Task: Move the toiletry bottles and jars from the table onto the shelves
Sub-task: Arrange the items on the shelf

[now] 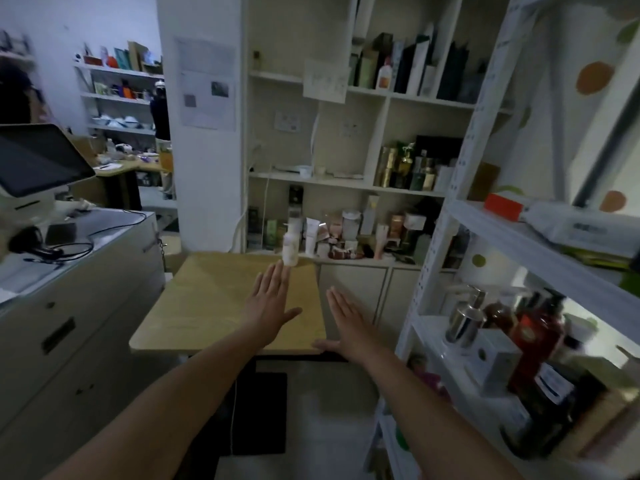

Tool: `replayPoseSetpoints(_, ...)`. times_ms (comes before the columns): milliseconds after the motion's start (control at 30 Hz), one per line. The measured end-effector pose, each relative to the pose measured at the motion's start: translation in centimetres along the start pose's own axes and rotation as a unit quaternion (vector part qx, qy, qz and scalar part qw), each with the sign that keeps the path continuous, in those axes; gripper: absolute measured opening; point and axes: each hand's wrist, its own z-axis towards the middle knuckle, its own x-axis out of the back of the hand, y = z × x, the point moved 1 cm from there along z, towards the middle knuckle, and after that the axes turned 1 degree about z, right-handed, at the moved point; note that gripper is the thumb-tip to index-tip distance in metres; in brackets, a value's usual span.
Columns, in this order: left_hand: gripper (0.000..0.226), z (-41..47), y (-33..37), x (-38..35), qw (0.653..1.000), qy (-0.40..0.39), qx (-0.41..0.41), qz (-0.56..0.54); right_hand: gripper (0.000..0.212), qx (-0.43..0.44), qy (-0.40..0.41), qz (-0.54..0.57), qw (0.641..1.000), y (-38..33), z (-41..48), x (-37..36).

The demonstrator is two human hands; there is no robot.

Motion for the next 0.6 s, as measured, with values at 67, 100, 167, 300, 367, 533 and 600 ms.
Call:
replayPoseSetpoints(67, 0.090, 3.1, -2.0, -0.9, 1.000, -0.001, 0.002, 0.000, 0.111, -0.006, 0.005, 0.008, 1.000, 0.0, 4.0, -0.1)
replayPoseSetpoints(100, 0.090, 4.6, -3.0, -1.3, 1.000, -0.002, 0.001, 0.002, 0.112, -0.012, 0.011, 0.009, 1.000, 0.0, 6.1, -0.1)
replayPoseSetpoints(167, 0.090, 7.6, -4.9, -2.0, 1.000, -0.001, 0.003, 0.002, 0.113, -0.020, 0.020, 0.002, 1.000, 0.1, 10.0, -0.1)
replayPoseSetpoints(300, 0.090, 12.8, -8.3, -3.8, 1.000, 0.000, -0.007, 0.010, 0.112, -0.019, 0.039, 0.007, 0.999, 0.2, 16.3, -0.3)
replayPoseSetpoints(367, 0.089, 15.0, -9.6, -5.0, 1.000, -0.004, 0.001, 0.003, 0.110, -0.019, 0.050, 0.020, 0.998, 0.5, 18.7, -0.8)
replayPoseSetpoints(533, 0.089, 19.5, -11.3, -8.4, 1.000, -0.027, -0.002, -0.012, 0.110, -0.035, 0.041, 0.034, 0.998, 2.2, 23.9, -2.2)
replayPoseSetpoints(600, 0.089, 21.9, -11.5, -9.7, 0.999, -0.033, -0.002, -0.016, 0.110, -0.041, 0.037, 0.031, 0.998, 3.5, 26.2, -2.5)
